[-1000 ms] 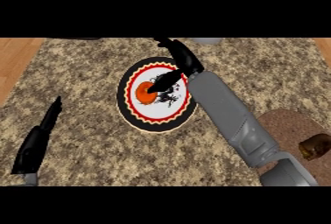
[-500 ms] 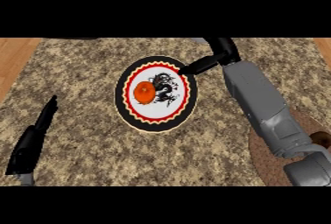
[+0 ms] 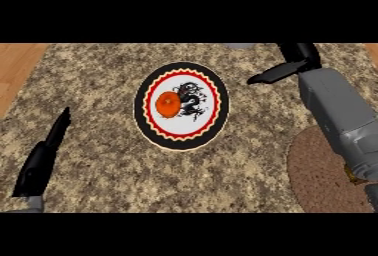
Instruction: Pick the squash from the placemat and place it in the plate
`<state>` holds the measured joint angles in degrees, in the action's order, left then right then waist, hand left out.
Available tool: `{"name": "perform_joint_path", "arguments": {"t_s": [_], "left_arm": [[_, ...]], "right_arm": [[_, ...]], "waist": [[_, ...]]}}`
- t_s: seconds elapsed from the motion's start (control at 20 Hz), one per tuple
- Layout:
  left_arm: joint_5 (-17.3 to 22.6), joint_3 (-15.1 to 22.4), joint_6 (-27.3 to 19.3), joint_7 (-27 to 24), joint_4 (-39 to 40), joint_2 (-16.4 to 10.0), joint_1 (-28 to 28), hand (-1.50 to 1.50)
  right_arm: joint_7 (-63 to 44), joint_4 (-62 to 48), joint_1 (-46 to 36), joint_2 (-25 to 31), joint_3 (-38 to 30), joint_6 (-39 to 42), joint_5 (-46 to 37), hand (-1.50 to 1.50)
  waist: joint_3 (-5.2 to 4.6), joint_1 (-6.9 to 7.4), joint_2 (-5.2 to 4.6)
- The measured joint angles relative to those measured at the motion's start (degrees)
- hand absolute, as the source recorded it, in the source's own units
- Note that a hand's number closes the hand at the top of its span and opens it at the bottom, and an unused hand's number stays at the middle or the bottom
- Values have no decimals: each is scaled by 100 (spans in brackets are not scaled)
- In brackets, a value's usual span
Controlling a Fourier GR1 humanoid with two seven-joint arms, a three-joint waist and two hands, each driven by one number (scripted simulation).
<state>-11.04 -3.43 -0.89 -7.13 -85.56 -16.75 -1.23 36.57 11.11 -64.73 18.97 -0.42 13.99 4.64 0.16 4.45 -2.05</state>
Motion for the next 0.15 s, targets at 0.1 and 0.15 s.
{"name": "perform_joint_path", "arguments": {"t_s": [0.1, 0.15], "left_arm": [[26, -29, 51, -23, 39, -36, 45, 0], [44, -29, 75, -26, 48, -34, 56, 0]], "right_arm": [[103, -100, -19, 121, -6, 115, -38, -150], [162, -147, -14, 183, -13, 171, -52, -150]], "waist": [[0, 19, -8], [1, 31, -13]]}}
